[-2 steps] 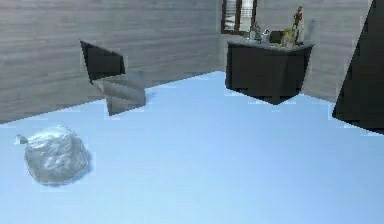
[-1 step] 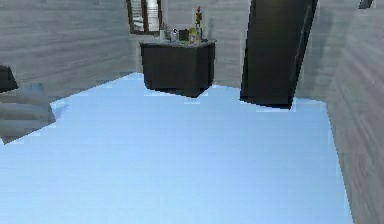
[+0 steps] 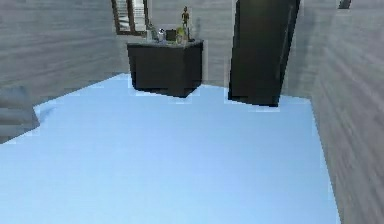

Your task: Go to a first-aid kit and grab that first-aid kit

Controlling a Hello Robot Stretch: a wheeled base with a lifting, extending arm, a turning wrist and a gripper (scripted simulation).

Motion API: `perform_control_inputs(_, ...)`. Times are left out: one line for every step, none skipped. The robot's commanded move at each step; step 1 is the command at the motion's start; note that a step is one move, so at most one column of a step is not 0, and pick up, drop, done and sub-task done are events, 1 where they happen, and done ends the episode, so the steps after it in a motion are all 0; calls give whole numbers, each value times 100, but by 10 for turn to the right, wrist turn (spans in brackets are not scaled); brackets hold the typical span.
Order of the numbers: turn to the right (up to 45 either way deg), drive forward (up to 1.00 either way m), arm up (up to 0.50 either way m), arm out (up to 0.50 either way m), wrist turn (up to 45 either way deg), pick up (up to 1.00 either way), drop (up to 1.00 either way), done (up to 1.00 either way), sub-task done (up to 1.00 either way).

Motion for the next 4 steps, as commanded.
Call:
perform_control_inputs(0,100,0,0,0,0,0,0,0)
perform_control_inputs(0,100,0,0,0,0,0,0,0)
perform_control_inputs(0,90,0,0,0,0,0,0,0)
perform_control_inputs(-450,0,0,0,0,0,0,0,0)
